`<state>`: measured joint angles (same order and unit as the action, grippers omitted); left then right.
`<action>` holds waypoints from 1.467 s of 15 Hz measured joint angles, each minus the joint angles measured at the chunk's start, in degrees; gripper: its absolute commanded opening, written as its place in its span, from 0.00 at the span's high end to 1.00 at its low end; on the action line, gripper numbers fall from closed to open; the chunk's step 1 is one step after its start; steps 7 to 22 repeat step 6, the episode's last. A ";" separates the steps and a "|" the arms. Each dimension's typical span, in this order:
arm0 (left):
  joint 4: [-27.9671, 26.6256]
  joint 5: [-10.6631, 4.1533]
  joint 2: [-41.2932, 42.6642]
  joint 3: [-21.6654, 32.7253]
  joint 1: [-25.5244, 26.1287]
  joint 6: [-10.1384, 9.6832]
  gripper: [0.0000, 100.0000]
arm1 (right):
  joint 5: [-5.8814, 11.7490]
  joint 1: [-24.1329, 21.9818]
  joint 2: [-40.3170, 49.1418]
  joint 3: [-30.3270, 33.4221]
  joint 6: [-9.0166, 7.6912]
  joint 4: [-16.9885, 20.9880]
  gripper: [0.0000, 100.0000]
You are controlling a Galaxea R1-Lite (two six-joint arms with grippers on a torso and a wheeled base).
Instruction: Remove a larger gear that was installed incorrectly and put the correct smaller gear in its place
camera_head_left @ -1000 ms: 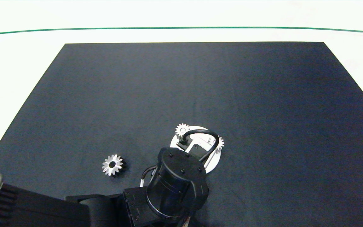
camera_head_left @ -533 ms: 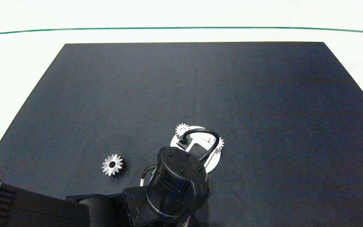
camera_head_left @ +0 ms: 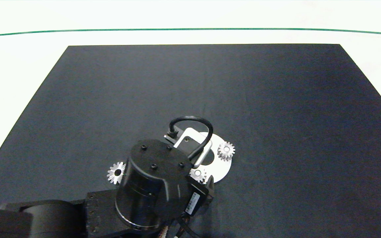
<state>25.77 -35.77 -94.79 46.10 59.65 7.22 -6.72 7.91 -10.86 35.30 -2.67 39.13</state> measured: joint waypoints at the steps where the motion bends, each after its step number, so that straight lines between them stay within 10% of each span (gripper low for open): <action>1: -0.30 0.00 1.99 -0.63 -0.50 0.00 0.00 | 0.00 -0.61 0.28 0.61 0.00 1.18 0.00; 6: -0.69 -0.04 14.23 -6.80 -9.76 0.00 0.00 | 0.16 -7.07 2.13 3.41 0.00 2.07 0.00; 22: -0.69 -0.04 14.23 -6.80 -9.76 0.00 0.00 | 0.16 -7.07 2.13 3.41 0.00 2.07 0.00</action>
